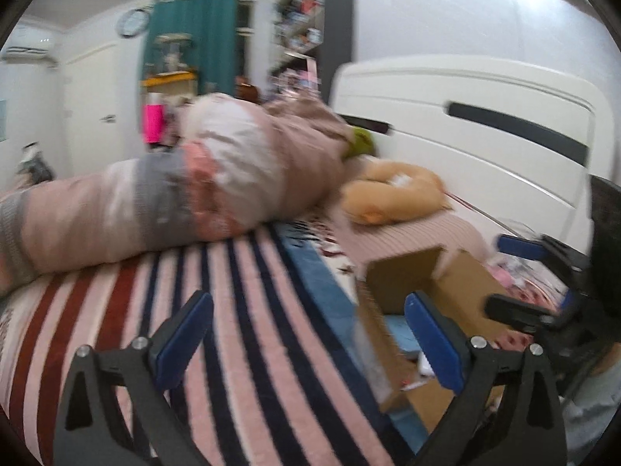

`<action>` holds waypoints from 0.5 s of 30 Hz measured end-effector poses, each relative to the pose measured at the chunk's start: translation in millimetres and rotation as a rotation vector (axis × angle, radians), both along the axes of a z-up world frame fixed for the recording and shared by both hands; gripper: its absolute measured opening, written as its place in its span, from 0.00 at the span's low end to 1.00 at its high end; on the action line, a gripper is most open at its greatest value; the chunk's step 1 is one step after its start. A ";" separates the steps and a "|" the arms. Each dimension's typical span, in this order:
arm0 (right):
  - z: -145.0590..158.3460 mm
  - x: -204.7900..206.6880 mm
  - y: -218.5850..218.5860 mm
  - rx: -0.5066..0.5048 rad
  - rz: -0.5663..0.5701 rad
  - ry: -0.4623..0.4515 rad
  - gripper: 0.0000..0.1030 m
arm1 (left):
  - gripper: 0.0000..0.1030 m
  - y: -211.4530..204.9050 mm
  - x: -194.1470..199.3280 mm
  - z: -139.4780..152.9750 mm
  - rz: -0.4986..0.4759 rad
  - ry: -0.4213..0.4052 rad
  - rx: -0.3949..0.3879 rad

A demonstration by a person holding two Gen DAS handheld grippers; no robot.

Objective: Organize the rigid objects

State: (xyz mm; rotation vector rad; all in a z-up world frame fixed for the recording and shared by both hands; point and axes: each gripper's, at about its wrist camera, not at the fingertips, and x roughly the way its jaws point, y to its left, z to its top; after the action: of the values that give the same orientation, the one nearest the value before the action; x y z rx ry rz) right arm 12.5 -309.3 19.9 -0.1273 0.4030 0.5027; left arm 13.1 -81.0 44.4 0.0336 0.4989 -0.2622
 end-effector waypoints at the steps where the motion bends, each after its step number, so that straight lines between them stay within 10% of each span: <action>1: 1.6 -2.8 1.1 0.009 0.014 -0.015 1.00 | 0.95 4.9 -1.7 -1.1 0.032 -0.006 -0.002; 15: 3.7 -8.0 -5.3 0.114 0.034 -0.016 1.00 | 0.96 32.4 -9.1 -7.4 0.152 -0.009 -0.025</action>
State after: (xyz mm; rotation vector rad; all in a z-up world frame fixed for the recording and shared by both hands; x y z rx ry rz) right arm 4.5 -314.6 23.5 -0.0283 0.3563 0.5562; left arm 4.0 -48.6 37.0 -0.0278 0.4860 -0.1195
